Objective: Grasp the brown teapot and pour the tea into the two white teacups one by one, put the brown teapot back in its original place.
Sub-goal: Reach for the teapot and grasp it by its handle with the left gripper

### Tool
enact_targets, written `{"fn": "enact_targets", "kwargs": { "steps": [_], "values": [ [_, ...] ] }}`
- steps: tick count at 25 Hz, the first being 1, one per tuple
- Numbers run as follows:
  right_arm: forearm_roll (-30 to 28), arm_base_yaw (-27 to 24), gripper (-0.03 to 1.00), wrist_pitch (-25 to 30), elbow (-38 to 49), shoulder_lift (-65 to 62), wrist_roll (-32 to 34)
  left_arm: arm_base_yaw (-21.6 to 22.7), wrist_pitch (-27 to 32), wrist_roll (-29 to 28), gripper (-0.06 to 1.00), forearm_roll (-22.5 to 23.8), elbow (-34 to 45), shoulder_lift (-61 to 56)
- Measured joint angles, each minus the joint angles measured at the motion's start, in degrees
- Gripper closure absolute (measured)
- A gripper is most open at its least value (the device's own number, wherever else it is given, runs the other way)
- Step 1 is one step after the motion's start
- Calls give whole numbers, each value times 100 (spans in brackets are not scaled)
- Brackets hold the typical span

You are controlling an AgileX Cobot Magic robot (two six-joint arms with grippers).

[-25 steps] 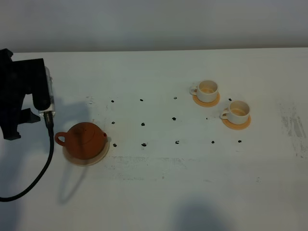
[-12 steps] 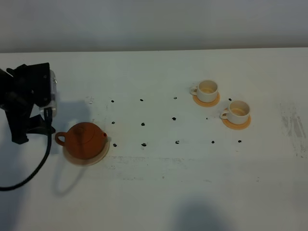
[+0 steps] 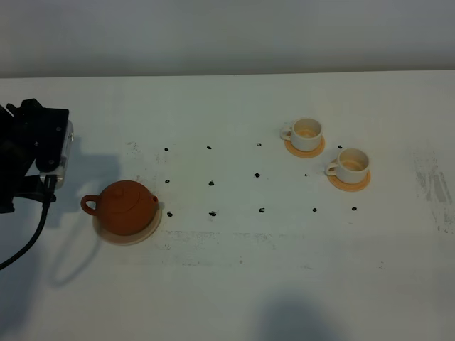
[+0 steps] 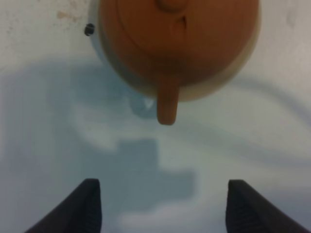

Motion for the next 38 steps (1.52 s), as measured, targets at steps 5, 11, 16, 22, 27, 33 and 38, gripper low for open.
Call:
{"fn": "enact_targets", "kwargs": {
  "steps": [5,11,16,22,27,33,38],
  "values": [
    [0,0,53,0,0,0,0,-214,-205,102,43,78,-5,11],
    [0,0,53,0,0,0,0,-472,-335,195,43,204,-5,191],
    [0,0,53,0,0,0,0,-504,-350,189,43,377,67,210],
    [0,0,53,0,0,0,0,-557,-391,189,43,444,146,290],
    [0,0,53,0,0,0,0,-652,-545,36,43,482,146,436],
    [0,0,53,0,0,0,0,-711,-667,-22,43,505,146,555],
    [0,0,53,0,0,0,0,-785,-741,-28,43,505,146,595]
  ]
}}
